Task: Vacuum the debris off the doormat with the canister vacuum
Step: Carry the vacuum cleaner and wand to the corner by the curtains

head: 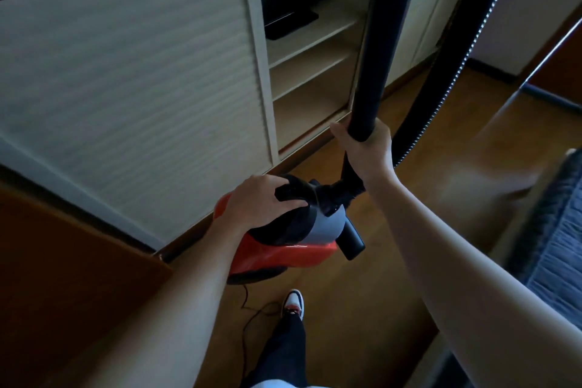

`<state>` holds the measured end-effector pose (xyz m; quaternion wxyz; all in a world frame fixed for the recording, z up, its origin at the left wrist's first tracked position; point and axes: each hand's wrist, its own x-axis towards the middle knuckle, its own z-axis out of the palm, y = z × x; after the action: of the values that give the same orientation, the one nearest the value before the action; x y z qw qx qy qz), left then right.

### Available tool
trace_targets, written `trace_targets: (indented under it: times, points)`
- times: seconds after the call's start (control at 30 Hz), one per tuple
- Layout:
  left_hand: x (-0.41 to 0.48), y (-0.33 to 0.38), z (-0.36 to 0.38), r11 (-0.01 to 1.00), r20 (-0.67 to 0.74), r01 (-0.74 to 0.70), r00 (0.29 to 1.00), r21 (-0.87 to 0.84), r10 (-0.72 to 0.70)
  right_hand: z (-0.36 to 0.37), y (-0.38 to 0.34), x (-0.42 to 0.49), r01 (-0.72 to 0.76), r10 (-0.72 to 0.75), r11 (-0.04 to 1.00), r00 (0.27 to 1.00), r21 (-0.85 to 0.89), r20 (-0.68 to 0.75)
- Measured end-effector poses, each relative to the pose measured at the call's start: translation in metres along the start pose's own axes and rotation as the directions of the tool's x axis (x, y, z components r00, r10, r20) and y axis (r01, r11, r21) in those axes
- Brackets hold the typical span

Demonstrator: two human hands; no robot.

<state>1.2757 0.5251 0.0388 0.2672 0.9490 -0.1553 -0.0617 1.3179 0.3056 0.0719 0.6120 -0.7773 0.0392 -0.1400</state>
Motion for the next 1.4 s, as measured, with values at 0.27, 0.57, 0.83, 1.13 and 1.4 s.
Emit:
trace_targets:
  times: [0.27, 0.57, 0.83, 1.13, 1.4]
  points:
    - [0.139, -0.01, -0.021, 0.985, 0.099, -0.139, 0.984, -0.098, 0.149, 0.002, 0.007, 0.107, 0.027, -0.031, 0.999, 0.991, -0.03, -0.132]
    - [0.265, 0.013, -0.012, 0.946, 0.166, -0.298, 0.934, -0.126, 0.316, -0.046, 0.032, 0.184, 0.025, -0.055, 0.995, 0.95, -0.101, -0.306]
    - [0.367, 0.069, 0.019, 0.902, 0.226, -0.41, 0.873, -0.137, 0.432, -0.119, 0.069, 0.252, 0.034, -0.087, 0.99, 0.905, -0.133, -0.417]
    - [0.513, 0.166, 0.084, 0.89, 0.244, -0.437, 0.855, -0.132, 0.457, -0.241, 0.121, 0.368, 0.014, -0.073, 0.991, 0.882, -0.129, -0.466]
    - [0.627, 0.261, 0.129, 0.85, 0.243, -0.512, 0.815, -0.122, 0.526, -0.35, 0.156, 0.463, 0.01, -0.06, 0.995, 0.873, -0.104, -0.484]
